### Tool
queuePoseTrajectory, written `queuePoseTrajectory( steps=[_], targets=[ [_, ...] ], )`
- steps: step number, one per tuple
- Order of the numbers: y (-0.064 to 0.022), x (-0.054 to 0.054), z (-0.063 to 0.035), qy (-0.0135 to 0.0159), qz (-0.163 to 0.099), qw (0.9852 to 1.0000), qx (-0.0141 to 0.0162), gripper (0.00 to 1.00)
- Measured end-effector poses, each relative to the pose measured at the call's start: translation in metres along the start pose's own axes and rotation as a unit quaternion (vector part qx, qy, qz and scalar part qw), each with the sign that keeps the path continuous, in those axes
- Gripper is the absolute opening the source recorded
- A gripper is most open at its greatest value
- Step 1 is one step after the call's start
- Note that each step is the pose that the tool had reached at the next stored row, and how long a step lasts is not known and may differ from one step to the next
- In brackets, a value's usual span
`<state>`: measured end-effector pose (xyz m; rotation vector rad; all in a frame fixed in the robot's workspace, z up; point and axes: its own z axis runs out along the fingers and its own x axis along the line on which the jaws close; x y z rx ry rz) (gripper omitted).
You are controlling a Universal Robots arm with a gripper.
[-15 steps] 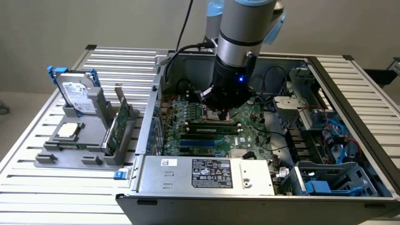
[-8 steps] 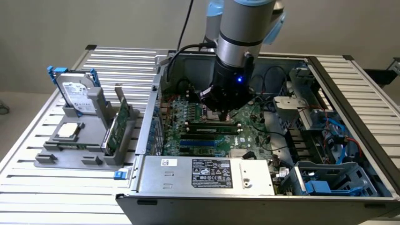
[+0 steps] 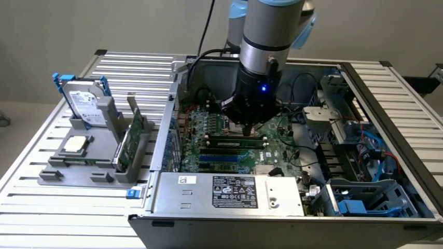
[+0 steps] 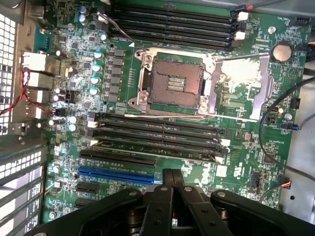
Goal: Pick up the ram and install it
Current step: 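Press down the ram until it locks into place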
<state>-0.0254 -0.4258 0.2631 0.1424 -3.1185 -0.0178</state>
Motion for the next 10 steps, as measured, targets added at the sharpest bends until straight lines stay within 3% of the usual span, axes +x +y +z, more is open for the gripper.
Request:
queuePoseTrajectory(
  steps=[2,10],
  targets=[
    [-0.0001,0.0001,0.0000,0.0002,0.011,0.9999,0.0003,0.11],
    [0.0000,0.0000,0.0001,0.0003,0.012,0.9999,0.0002,0.11]
  ],
)
